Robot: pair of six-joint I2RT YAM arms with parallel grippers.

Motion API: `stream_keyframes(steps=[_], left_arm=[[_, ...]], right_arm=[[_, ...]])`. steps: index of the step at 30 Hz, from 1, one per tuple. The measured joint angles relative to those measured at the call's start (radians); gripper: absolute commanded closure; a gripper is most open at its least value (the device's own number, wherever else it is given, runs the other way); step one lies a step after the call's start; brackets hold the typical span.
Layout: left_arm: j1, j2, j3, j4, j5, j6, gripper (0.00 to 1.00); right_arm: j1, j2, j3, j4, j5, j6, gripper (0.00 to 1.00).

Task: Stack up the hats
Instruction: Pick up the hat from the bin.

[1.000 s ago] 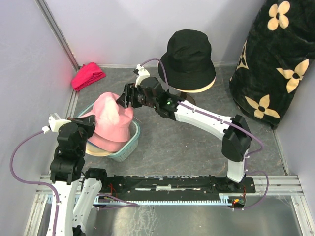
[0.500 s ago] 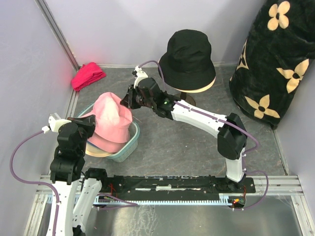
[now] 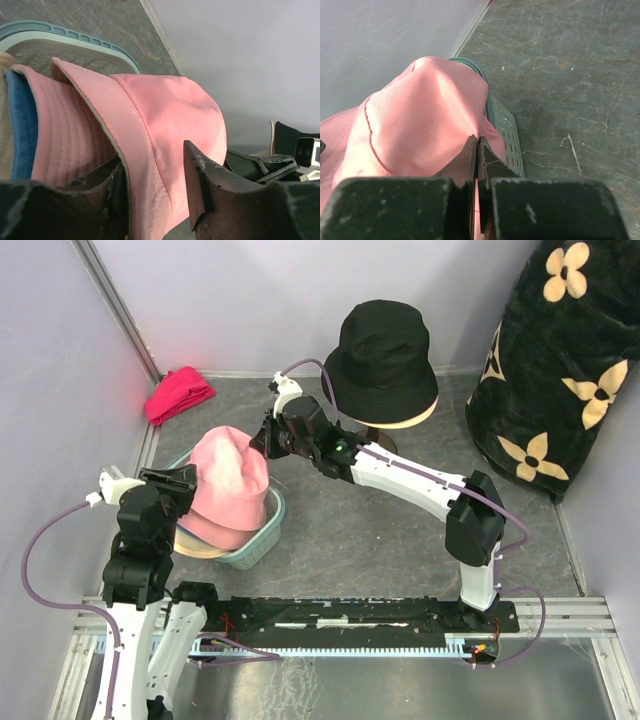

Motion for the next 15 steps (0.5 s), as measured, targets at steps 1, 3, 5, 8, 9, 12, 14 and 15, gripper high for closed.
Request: stream_keyframes(steps=[1,3,5,8,9,12,14,15], left_arm=[[0.000,0.005,0.003,0.001,0.000,0.000,0.48],[0.000,0.014,0.012,0.002,-0.001,0.000,0.48],[0.000,0.020,0.022,0.002,-0.003,0.000,0.47],[0.000,0.025,0.039,0.002,-0.010,0.000,0.49],[0.000,0.026,0.042,0.002,-0.011,0.000,0.49],[0.000,0.029,0.046,0.003,-0.019,0.000,0.50],[0.000,0.030,0.046,0.005,-0.021,0.000,0.49],[0.000,0.031,0.047,0.006,-0.022,0.000,0.49]], right_arm=[[0.000,-0.006,0.000,-0.002,0.006,-0.009,0.99],[0.000,-0.018,0.004,-0.011,0.019,-0.029,0.99],[0.000,-0.028,0.017,-0.019,0.028,-0.046,0.99],[0.000,-0.042,0.040,-0.019,0.038,-0.066,0.99],[0.000,-0.046,0.049,-0.019,0.039,-0.071,0.99],[0.000,-0.054,0.084,-0.018,0.040,-0.083,0.99],[0.000,-0.054,0.105,-0.012,0.038,-0.087,0.99],[0.000,-0.055,0.114,-0.010,0.038,-0.090,0.99]])
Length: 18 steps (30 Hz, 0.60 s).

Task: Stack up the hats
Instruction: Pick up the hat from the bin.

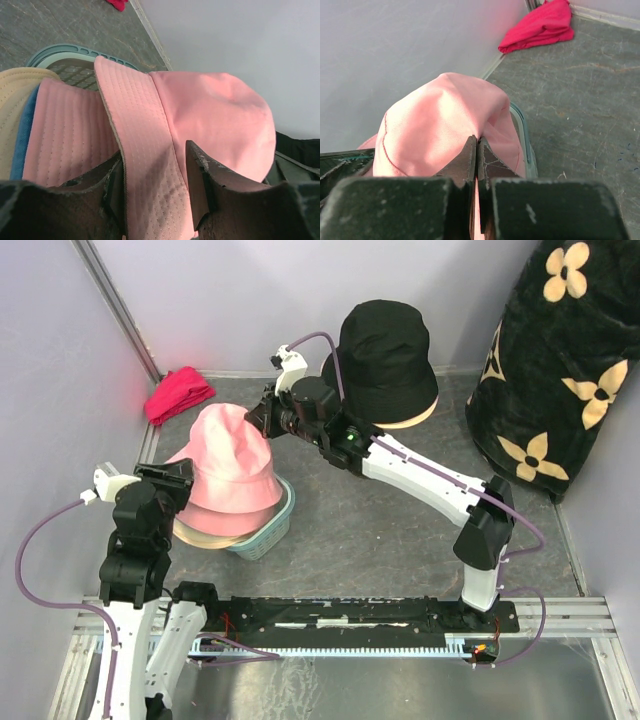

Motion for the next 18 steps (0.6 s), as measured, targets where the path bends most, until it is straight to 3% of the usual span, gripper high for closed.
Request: stream_keyframes(steps=[18], left_arm=[[0.000,0.026,0.000,0.048,-0.002,0.000,0.49]], right_arm=[[-0.001,-0.016,0.037,0.001,0.004,-0.099,0.99]])
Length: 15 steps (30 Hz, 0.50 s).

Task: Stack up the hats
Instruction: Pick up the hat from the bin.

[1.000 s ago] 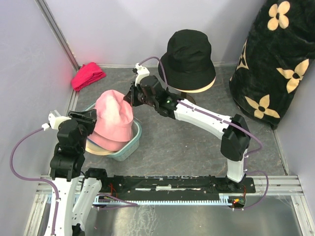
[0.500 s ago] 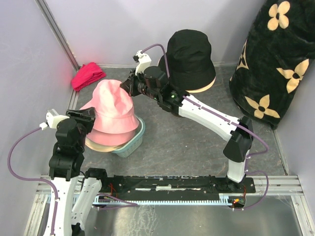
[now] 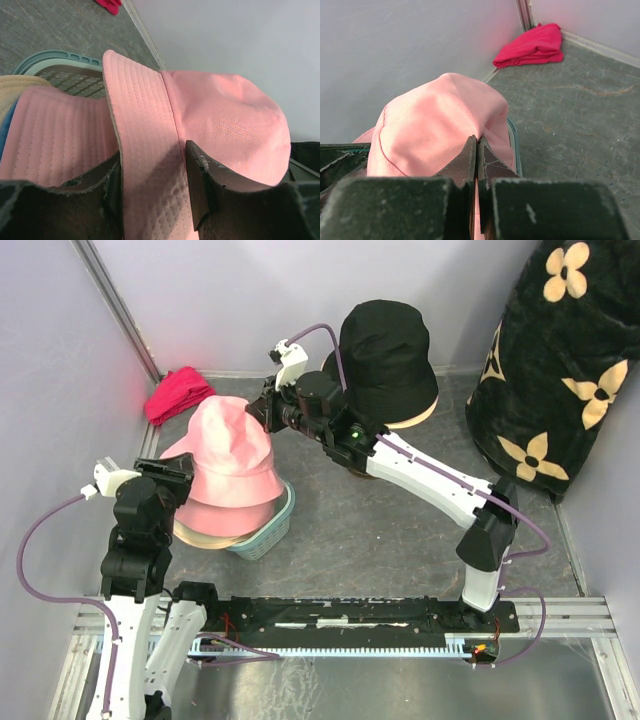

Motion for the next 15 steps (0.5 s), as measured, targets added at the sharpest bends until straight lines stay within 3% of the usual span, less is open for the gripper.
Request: stream_keyframes(steps=[15], left_arm=[[0.000,0.028,0.034,0.024,-0.003,0.000,0.48]], right_arm=[[-0.002,-0.018,0.115,0.083,-0.007,-0.142,0.99]])
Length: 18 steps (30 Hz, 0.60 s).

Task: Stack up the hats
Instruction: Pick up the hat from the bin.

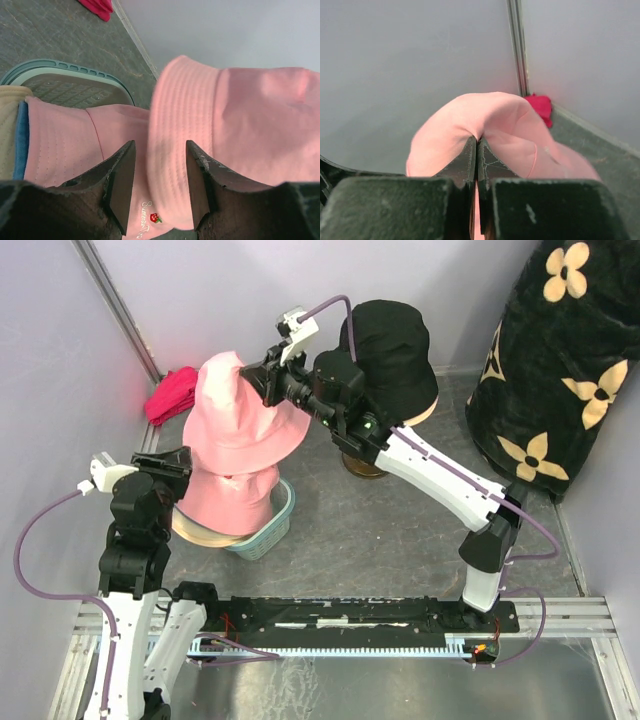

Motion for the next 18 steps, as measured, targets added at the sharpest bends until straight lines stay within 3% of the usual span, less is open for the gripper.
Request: stream_keyframes(steps=[18], left_arm=[[0.000,0.026,0.000,0.040,-0.024,0.000,0.48]], right_arm=[[-0.017,0.003,0.239,0.065,-0.047,-0.120,0.99]])
